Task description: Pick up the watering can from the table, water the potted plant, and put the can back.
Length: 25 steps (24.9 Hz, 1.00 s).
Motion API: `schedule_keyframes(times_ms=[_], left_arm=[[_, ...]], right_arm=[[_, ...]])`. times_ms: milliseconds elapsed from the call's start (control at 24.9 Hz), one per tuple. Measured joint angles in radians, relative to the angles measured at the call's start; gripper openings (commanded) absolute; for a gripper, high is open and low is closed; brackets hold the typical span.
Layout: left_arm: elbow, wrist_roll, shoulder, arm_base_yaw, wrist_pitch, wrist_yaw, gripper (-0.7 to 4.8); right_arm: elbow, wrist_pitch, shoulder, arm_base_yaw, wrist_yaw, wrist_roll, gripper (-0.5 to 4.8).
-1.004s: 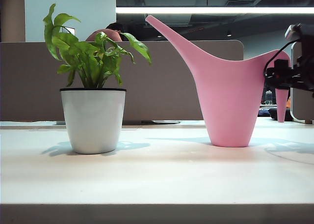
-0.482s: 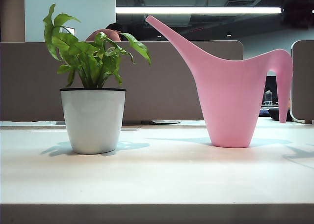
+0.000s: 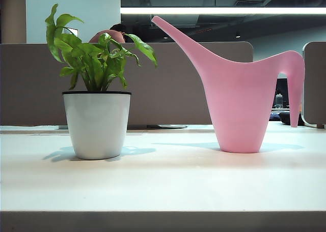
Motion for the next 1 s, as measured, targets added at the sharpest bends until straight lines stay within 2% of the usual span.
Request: schedule_keyframes(times_ms=[281,522,602,683,763,884,1004], left_arm=[[-0.021,-0.003,-0.01,-0.029,0.009,0.0,-0.05],[-0.129,-0.02,-0.059,-0.04,0.074,-0.009,-0.05],[-0.185,-0.143,-0.055,-0.04,0.134,-0.115,-0.05],[-0.207,-0.206,-0.044,-0.039,0.161,-0.155,-0.05],[-0.232,-0.234,-0.047,-0.039,0.204,-0.158,-0.05],[-0.301,-0.201,-0.056,-0.039,0.358,-0.174,-0.05],[-0.381,-0.153,-0.098,-0.039,0.411,-0.183,-0.05]], right_arm=[[-0.034,-0.209,-0.31,0.0,0.023,0.0,0.07],[-0.097,-0.385,-0.579,0.0,0.023,0.0,0.08],[-0.153,-0.45,-0.684,0.0,0.023,0.003,0.13],[-0.169,-0.469,-0.738,0.0,0.018,0.051,0.13],[-0.166,-0.463,-0.768,0.0,0.02,0.115,0.08],[-0.171,-0.444,-0.772,0.0,0.024,0.102,-0.06],[-0.24,-0.443,-0.772,0.0,0.023,0.068,-0.06]])
